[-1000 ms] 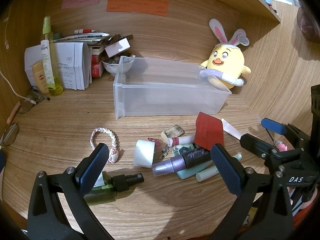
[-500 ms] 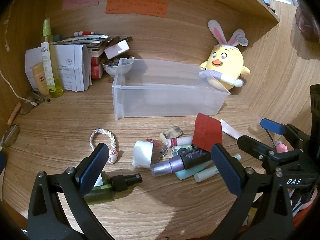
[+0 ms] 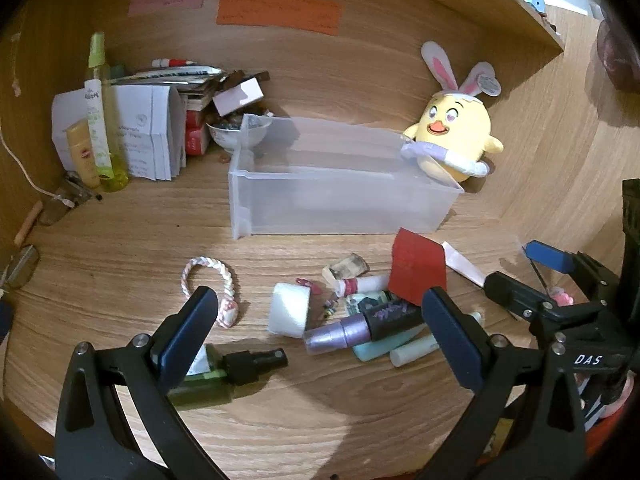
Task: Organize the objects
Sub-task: 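Move both tools toward the scattered items in front of the clear box, then grasp the pink tube with the right tool while the left tool grasps the green bottle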
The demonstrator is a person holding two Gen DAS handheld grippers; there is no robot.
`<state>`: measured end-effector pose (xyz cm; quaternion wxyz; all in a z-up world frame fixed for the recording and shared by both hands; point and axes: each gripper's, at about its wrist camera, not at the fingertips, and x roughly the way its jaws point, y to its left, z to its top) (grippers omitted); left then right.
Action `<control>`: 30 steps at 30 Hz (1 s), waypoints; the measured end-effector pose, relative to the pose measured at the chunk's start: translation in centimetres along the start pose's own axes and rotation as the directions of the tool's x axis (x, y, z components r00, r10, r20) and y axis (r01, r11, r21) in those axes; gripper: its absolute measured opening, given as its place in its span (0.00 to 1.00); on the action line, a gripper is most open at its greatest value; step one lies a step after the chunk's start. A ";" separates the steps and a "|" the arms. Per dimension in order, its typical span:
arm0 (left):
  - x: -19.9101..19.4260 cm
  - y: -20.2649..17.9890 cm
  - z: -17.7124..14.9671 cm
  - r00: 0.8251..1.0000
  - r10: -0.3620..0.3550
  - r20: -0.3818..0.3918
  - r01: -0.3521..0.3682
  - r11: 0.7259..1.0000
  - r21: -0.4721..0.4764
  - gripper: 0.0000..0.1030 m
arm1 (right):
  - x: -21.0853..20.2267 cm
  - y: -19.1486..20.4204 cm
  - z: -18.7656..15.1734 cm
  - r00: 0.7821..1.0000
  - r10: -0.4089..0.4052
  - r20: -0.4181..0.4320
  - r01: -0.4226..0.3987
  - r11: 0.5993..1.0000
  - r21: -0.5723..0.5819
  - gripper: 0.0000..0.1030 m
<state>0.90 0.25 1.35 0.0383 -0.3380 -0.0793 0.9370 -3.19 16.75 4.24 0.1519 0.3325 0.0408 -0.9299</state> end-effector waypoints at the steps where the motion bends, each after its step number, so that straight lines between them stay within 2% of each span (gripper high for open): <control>1: 0.0 0.2 0.1 1.000 0.001 0.002 -0.001 1.000 -0.003 1.00 | 0.0 -0.1 0.0 1.000 0.000 0.001 0.000 1.000 0.000 1.00; 8: -0.5 1.8 0.5 1.000 0.000 0.018 0.001 1.000 -0.025 1.00 | 0.0 -1.3 0.3 0.999 -0.038 0.006 0.038 0.999 0.008 1.00; 12: -0.5 2.9 0.0 0.998 0.065 0.017 -0.064 0.998 -0.021 1.00 | 0.4 -2.6 0.3 0.997 -0.079 -0.010 0.079 0.997 0.026 1.00; 22: 0.9 6.0 -2.8 0.989 0.117 -0.095 -0.123 0.990 -0.065 1.00 | 2.9 -5.6 -0.8 0.987 -0.137 -0.081 0.143 0.987 0.077 1.00; 27: 0.8 7.1 -3.4 0.985 0.132 -0.113 -0.142 0.986 -0.085 1.00 | 4.1 -6.5 -1.4 0.984 -0.133 -0.117 0.144 0.985 0.091 0.99; 30: 1.0 7.4 -3.6 0.984 0.127 -0.124 -0.139 0.986 -0.089 1.00 | 4.6 -6.8 -1.6 0.983 -0.120 -0.135 0.134 0.986 0.096 0.94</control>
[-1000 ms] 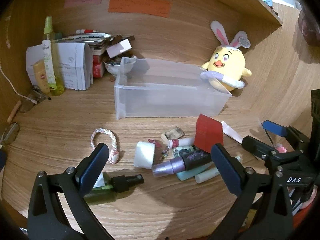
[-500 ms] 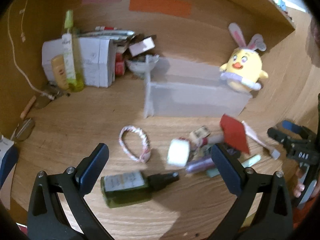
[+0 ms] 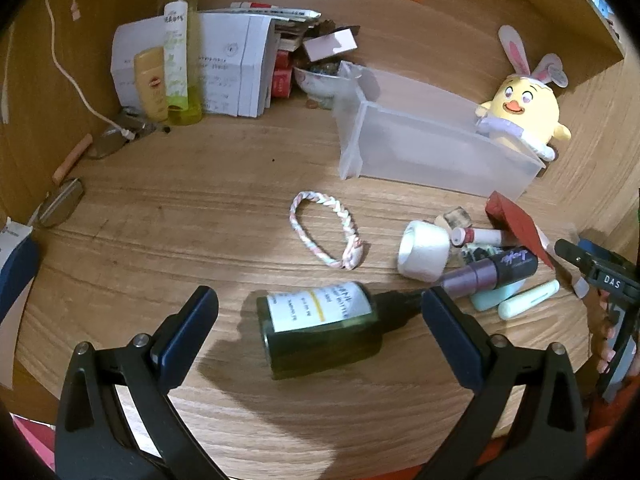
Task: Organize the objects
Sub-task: 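Grasp the pink tube with the right tool while the left tool grasps the green bottle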
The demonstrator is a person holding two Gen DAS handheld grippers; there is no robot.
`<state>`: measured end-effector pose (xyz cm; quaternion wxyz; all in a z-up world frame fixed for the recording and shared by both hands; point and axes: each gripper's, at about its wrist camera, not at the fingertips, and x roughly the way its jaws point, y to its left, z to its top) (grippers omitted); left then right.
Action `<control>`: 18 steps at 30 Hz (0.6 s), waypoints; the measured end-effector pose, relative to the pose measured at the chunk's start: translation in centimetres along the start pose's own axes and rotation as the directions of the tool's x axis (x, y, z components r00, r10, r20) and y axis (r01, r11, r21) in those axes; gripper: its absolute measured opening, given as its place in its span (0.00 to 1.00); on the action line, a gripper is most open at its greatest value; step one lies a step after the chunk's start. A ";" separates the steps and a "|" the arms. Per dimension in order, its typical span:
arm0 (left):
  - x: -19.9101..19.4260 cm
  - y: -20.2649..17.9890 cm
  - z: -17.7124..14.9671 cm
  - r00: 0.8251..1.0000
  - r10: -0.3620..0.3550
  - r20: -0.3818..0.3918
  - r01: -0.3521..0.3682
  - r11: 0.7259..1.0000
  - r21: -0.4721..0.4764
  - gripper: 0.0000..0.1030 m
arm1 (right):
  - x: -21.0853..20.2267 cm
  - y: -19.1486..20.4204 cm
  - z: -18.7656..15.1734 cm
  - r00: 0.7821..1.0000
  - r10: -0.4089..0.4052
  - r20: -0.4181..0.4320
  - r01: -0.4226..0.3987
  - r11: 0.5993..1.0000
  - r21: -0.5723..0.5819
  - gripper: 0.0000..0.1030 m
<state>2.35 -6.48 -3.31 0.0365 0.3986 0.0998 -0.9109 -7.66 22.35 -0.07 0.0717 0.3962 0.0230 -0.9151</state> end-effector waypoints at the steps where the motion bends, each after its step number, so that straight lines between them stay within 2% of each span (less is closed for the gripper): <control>1: 0.1 0.1 -0.1 1.000 -0.008 -0.004 0.008 1.000 -0.003 1.00 | 0.2 -0.1 0.0 1.000 0.003 -0.008 -0.003 1.000 0.004 0.91; 3: 0.4 0.3 -0.3 1.000 -0.022 -0.012 0.021 1.000 -0.012 1.00 | 0.6 -0.3 -0.1 1.000 0.015 -0.020 -0.015 1.000 0.013 0.86; 6: 1.0 0.4 -0.5 0.998 -0.055 -0.033 0.055 0.998 -0.024 0.84 | 1.0 -0.4 0.0 0.999 0.038 -0.036 -0.037 0.999 0.023 0.79; 12: 1.1 -0.3 -0.6 0.999 -0.047 -0.019 0.047 0.999 0.006 0.74 | 2.2 0.1 0.2 0.996 0.059 -0.074 -0.059 0.998 0.004 0.60; 14: 1.2 -0.4 -0.5 0.999 -0.047 -0.011 0.047 0.999 0.006 0.73 | 2.2 0.4 0.3 0.996 0.048 -0.077 -0.049 0.999 -0.020 0.59; 15: 1.2 -0.3 -0.5 0.999 -0.047 -0.007 0.047 0.999 0.005 0.73 | 2.4 0.7 0.3 0.996 0.031 -0.082 -0.035 0.999 -0.037 0.54; 16: 1.2 -0.3 -0.5 0.999 -0.044 -0.003 0.044 0.999 0.005 0.73 | 2.4 1.0 0.3 0.997 0.014 -0.082 -0.018 0.998 -0.054 0.45; 17: 1.2 -0.3 -0.5 0.999 -0.041 -0.002 0.041 0.999 0.004 0.73 | 2.3 1.3 0.3 0.997 0.010 -0.077 -0.016 0.997 -0.074 0.41; 18: 1.2 -0.2 -0.5 0.999 -0.038 -0.001 0.038 0.999 0.002 0.73 | 2.3 1.5 0.3 0.997 0.023 -0.078 -0.030 0.996 -0.082 0.32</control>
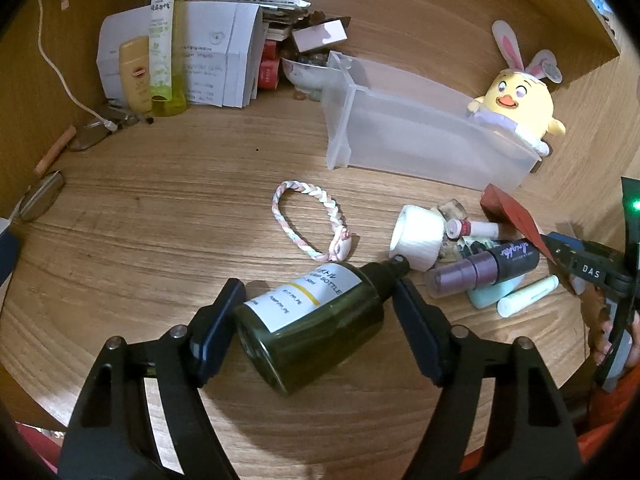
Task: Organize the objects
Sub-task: 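Grasp the pink tube with the right tool while the left tool grasps the green bottle, then lift the pink tube and green bottle over the clear box with both tools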
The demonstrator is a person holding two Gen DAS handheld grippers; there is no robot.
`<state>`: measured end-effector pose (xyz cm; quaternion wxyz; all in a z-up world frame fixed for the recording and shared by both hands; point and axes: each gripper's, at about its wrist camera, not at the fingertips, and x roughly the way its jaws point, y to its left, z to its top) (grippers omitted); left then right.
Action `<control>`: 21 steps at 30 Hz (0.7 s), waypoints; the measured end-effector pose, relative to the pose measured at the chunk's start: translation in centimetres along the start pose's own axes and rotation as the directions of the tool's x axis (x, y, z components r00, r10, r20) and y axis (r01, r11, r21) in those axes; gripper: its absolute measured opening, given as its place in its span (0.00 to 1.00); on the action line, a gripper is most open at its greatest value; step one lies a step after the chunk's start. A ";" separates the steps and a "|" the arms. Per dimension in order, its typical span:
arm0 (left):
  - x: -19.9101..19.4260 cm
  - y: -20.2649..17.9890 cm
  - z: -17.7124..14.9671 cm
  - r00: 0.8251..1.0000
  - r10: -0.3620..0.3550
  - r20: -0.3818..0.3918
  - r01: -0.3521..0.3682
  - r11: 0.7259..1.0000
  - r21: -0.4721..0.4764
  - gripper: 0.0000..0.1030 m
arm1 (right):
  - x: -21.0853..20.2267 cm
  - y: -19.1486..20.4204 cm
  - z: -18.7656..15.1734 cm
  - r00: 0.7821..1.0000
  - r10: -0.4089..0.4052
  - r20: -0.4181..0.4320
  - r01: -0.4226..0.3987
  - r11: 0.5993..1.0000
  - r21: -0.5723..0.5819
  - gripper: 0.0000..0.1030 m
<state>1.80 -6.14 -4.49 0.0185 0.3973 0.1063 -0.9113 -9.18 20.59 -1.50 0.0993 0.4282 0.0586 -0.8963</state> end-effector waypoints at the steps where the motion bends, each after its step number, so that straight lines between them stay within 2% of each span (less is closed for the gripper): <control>1: 0.0 0.1 0.0 1.000 0.002 0.000 -0.002 1.000 -0.003 0.73 | 0.0 0.1 0.0 1.000 -0.002 0.000 0.002 1.000 -0.003 0.30; 5: -0.7 0.7 0.3 1.000 0.006 0.017 -0.006 1.000 -0.024 0.73 | -0.1 -0.2 0.0 1.000 -0.004 0.009 0.004 1.000 0.013 0.27; 9: -1.6 1.1 0.9 0.999 0.009 0.042 -0.007 0.999 -0.039 0.73 | -1.3 -0.6 0.1 0.999 -0.006 0.048 0.005 0.999 0.037 0.13; 17: -3.2 0.4 2.4 0.993 -0.007 0.118 0.010 1.000 -0.027 0.73 | -1.3 -0.9 0.4 1.000 -0.010 0.029 0.008 0.999 0.038 0.14; 18: -3.3 0.2 2.7 0.992 -0.012 0.126 0.015 1.000 -0.022 0.73 | -1.2 -1.0 0.3 1.000 -0.015 0.020 0.014 0.999 0.037 0.19; 21: -3.7 -0.7 3.7 0.988 -0.036 0.150 0.036 0.999 0.008 0.73 | -1.4 -1.5 -0.3 1.000 -0.003 -0.004 0.004 0.999 0.050 0.43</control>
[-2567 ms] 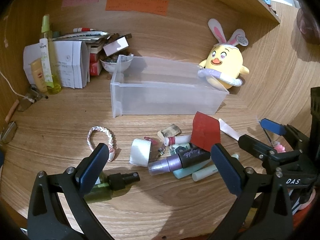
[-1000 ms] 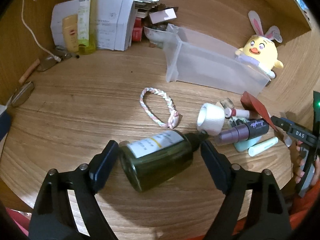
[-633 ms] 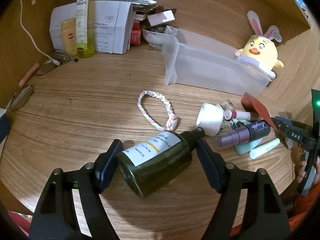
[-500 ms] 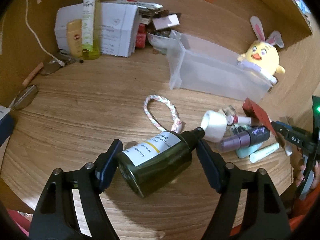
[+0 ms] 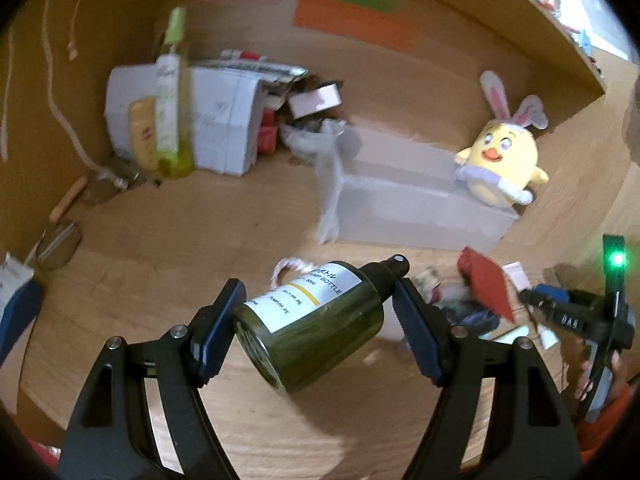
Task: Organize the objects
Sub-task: 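Lift the pink tube and green bottle over the clear box with both tools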
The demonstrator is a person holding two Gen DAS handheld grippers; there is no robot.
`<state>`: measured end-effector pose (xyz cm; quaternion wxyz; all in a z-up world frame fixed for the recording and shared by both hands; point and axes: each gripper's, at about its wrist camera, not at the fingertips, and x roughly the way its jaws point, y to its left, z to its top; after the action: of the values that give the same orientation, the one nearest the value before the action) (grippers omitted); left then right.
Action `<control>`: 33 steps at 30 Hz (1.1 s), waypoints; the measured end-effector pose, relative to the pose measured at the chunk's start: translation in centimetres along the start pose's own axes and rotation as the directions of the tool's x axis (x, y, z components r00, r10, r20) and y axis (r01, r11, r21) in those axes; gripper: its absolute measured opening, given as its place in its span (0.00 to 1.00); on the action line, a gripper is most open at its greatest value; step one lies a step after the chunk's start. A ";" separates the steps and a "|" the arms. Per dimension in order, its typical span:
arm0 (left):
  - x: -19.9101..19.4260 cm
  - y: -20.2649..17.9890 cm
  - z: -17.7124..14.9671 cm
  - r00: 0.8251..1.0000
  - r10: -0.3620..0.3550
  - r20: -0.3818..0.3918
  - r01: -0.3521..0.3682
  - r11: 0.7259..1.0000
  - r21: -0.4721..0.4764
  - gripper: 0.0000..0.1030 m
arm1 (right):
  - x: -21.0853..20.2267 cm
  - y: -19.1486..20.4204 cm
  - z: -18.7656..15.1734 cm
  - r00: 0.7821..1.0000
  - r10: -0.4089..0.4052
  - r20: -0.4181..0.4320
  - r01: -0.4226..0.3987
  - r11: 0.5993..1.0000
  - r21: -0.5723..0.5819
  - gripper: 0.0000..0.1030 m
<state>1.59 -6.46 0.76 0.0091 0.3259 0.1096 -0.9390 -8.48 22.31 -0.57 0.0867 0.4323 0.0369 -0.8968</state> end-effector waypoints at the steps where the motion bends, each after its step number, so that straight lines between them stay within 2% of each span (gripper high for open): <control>1: 0.0 -0.4 0.5 1.000 -0.009 0.008 0.009 1.000 0.011 0.73 | -0.2 -0.2 -0.3 1.000 0.002 0.001 -0.002 1.000 0.004 0.45; 7: 0.7 -2.5 2.4 0.998 -0.047 0.032 0.045 0.997 0.066 0.73 | -0.6 -0.9 -2.1 1.000 0.014 -0.016 -0.013 1.000 0.023 0.45; 10: 1.2 -3.3 3.2 0.997 -0.062 0.037 0.059 0.995 0.083 0.73 | -0.6 0.0 -2.5 1.000 -0.026 0.005 0.026 1.000 -0.018 0.43; 11: 1.4 -3.5 3.4 0.997 -0.068 0.040 0.064 0.994 0.088 0.73 | -0.6 0.2 -2.5 1.000 -0.019 0.009 0.019 1.000 -0.024 0.39; 13: 1.7 -3.9 3.8 0.997 -0.071 0.043 0.067 0.993 0.094 0.73 | -0.6 0.3 -2.6 1.000 -0.006 0.023 0.007 0.999 -0.033 0.18; 14: 1.9 -4.1 4.0 0.996 -0.074 0.045 0.069 0.993 0.098 0.73 | -0.6 0.3 -2.5 1.000 -0.009 0.025 0.010 0.999 -0.033 0.14; 22: 2.1 -5.3 6.1 0.994 -0.080 0.078 0.071 0.990 0.122 0.73 | -1.5 -0.6 -2.0 0.997 -0.022 0.067 0.021 1.000 0.014 0.05; 28: 2.4 -5.8 7.8 0.992 -0.080 0.101 0.067 0.990 0.128 0.73 | -4.3 -0.4 0.3 0.984 -0.028 0.178 0.029 1.000 -0.004 0.05; 33: 3.0 -5.9 9.2 0.991 -0.084 0.106 0.072 0.991 0.115 0.73 | -6.0 0.4 2.9 0.964 -0.006 0.267 0.015 0.999 -0.032 0.05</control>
<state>-6.87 -2.47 7.10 -0.0399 0.2687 0.0692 -0.9599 -6.93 22.23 5.89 0.0935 0.3060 0.0424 -0.9465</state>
